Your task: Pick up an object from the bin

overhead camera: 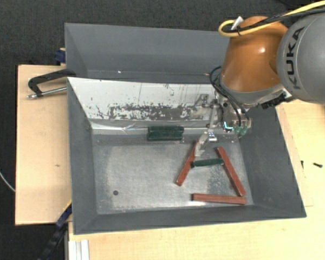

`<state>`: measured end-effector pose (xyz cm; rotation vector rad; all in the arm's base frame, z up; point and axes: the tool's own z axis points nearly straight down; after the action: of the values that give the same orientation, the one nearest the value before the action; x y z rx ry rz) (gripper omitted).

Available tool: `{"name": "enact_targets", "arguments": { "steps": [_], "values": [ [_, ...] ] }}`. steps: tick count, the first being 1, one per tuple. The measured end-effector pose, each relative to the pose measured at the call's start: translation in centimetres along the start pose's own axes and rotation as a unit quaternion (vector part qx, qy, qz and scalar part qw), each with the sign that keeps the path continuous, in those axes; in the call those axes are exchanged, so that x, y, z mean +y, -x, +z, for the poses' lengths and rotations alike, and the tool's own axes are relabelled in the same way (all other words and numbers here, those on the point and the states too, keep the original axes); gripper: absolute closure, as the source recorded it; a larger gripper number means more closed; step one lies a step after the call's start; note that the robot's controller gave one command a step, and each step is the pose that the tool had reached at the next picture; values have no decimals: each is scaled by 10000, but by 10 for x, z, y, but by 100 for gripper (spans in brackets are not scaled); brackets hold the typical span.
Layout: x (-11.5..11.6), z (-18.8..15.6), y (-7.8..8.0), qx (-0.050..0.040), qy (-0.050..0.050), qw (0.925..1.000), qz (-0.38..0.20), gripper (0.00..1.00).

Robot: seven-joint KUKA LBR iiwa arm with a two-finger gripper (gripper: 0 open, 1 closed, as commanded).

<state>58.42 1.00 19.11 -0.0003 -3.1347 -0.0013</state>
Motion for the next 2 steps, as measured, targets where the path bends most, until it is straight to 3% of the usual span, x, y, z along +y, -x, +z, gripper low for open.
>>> {"name": "enact_targets", "arguments": {
  "steps": [1, 2],
  "values": [
    [0, -4, 2, -40, 1, 10000, 2, 0],
    [-1, 47, 2, -59, -3, 9992, -404, 0]
  ]
}}
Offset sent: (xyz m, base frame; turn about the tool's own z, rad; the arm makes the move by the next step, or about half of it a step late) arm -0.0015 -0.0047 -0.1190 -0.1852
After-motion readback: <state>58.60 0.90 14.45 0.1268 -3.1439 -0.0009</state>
